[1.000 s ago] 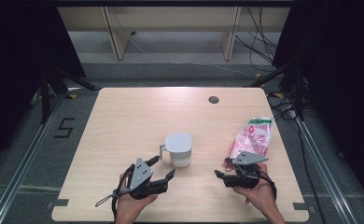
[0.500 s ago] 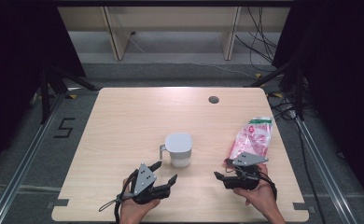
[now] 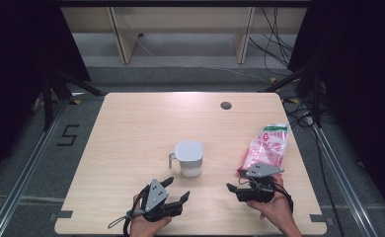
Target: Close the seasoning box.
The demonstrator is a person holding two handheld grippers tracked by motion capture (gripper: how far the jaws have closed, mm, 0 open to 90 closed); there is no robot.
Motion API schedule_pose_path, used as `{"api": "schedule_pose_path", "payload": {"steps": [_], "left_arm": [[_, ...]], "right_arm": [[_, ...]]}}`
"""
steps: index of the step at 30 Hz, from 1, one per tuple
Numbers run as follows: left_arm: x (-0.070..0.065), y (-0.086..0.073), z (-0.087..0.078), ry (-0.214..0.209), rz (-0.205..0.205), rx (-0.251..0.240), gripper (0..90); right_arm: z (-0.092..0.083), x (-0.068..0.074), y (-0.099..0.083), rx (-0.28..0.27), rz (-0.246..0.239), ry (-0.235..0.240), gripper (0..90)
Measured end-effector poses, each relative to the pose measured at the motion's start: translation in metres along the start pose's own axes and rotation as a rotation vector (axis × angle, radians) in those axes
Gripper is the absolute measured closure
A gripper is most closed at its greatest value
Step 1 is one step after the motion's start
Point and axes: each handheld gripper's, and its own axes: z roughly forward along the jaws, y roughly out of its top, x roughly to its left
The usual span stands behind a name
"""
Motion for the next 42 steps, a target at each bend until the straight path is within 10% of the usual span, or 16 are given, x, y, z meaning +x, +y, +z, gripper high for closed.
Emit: {"api": "schedule_pose_path", "payload": {"steps": [42], "left_arm": [[-0.007,-0.012,0.001,-0.016,0.013,0.024,26.8]], "right_arm": [[-0.002,0.014,-0.017,0.107,-0.008,0.034,28.8]]}}
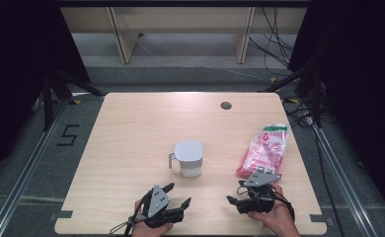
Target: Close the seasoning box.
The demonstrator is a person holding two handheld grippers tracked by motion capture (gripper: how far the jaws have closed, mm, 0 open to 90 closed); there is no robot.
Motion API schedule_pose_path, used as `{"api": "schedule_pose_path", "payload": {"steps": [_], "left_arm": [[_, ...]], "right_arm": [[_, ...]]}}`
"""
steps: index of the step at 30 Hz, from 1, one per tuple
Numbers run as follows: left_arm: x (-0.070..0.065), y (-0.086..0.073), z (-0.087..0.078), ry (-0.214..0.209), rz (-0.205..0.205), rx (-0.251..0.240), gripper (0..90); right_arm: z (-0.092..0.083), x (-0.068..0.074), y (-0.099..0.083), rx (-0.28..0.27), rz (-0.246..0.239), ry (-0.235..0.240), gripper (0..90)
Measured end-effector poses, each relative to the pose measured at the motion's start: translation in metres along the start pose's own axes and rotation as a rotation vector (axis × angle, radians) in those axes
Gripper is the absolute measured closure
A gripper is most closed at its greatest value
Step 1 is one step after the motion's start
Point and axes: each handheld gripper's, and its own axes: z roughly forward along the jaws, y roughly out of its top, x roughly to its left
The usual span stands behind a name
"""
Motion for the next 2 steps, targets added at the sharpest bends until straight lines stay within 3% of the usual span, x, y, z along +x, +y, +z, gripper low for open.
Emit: {"api": "schedule_pose_path", "payload": {"steps": [2], "left_arm": [[0.0014,0.0005,-0.0004,0.003,0.012,0.000,26.8]], "right_arm": [[0.0009,-0.0005,-0.0004,-0.006,-0.005,0.000,28.8]]}}
